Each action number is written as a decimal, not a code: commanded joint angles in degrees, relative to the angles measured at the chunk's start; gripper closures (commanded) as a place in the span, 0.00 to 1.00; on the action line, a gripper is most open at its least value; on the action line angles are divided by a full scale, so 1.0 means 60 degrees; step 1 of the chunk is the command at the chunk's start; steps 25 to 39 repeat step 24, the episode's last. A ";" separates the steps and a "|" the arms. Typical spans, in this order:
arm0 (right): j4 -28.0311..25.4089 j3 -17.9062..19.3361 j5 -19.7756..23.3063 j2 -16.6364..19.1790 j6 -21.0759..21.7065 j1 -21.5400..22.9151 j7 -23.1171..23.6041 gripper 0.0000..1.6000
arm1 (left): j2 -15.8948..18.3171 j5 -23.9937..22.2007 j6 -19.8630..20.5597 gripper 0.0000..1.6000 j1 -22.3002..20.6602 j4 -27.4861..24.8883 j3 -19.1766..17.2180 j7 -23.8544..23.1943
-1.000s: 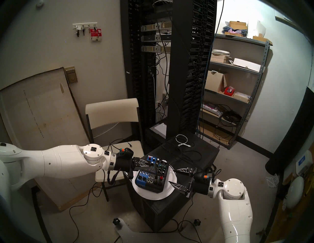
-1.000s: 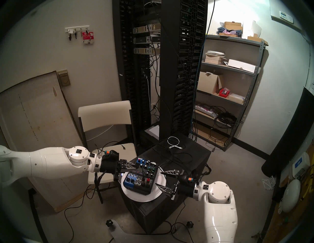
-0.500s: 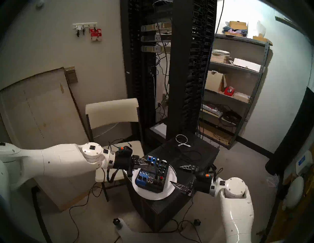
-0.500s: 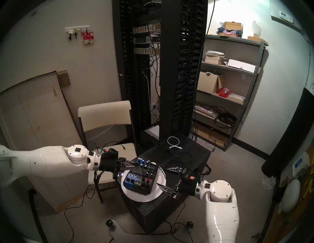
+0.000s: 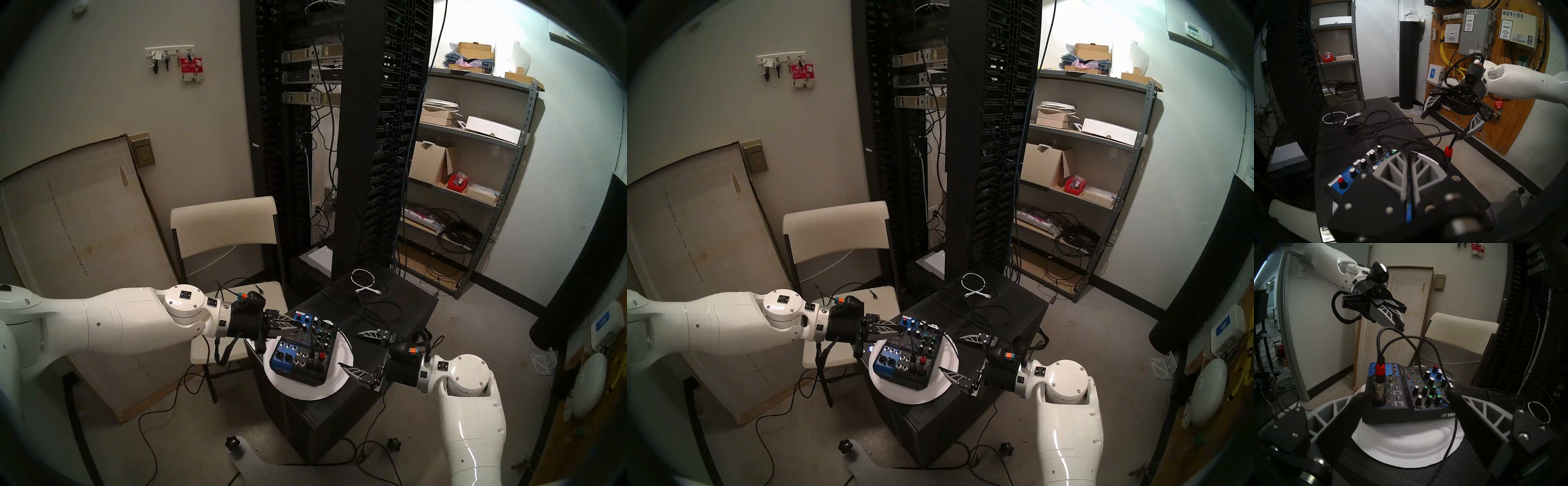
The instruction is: Insert aux cable
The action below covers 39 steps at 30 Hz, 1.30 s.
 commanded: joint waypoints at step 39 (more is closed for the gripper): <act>-0.0112 -0.0004 0.0076 -0.0025 0.0006 0.0103 0.0047 0.00 | -0.0014 -0.0042 -0.0020 0.77 -0.0150 -0.0022 -0.0117 0.0028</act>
